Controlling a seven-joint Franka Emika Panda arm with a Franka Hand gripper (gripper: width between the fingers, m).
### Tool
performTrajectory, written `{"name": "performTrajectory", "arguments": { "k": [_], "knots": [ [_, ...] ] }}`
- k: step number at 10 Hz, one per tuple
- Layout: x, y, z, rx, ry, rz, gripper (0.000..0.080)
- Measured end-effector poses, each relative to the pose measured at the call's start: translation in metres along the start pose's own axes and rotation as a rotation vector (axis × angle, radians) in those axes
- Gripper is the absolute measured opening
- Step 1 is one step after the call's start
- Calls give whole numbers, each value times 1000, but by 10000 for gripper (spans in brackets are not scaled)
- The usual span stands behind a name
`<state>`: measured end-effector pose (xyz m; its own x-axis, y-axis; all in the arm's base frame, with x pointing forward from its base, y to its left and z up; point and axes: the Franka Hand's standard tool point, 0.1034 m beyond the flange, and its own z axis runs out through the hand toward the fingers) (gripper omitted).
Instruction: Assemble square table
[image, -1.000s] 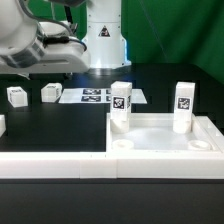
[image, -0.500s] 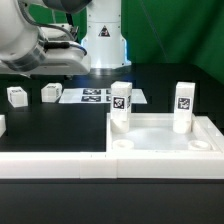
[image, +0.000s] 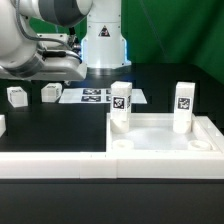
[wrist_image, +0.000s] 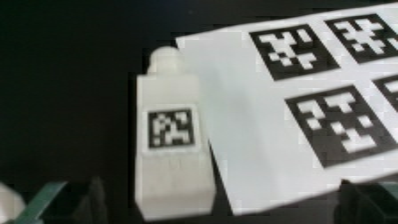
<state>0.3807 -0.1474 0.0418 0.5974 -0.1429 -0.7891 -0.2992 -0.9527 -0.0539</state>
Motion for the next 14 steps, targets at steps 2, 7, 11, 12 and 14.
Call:
{"name": "performTrajectory", "arguments": {
  "k": [2,7,11,12,14],
  "knots": [
    [0,0,1,0,-2,1,649],
    [0,17,43,2,-21,18,649],
    [1,15,43,-1,-18,17,610],
    [1,15,43,-1,-18,17,474],
    [1,15,43,-1,-18,17,338]
  ]
}}
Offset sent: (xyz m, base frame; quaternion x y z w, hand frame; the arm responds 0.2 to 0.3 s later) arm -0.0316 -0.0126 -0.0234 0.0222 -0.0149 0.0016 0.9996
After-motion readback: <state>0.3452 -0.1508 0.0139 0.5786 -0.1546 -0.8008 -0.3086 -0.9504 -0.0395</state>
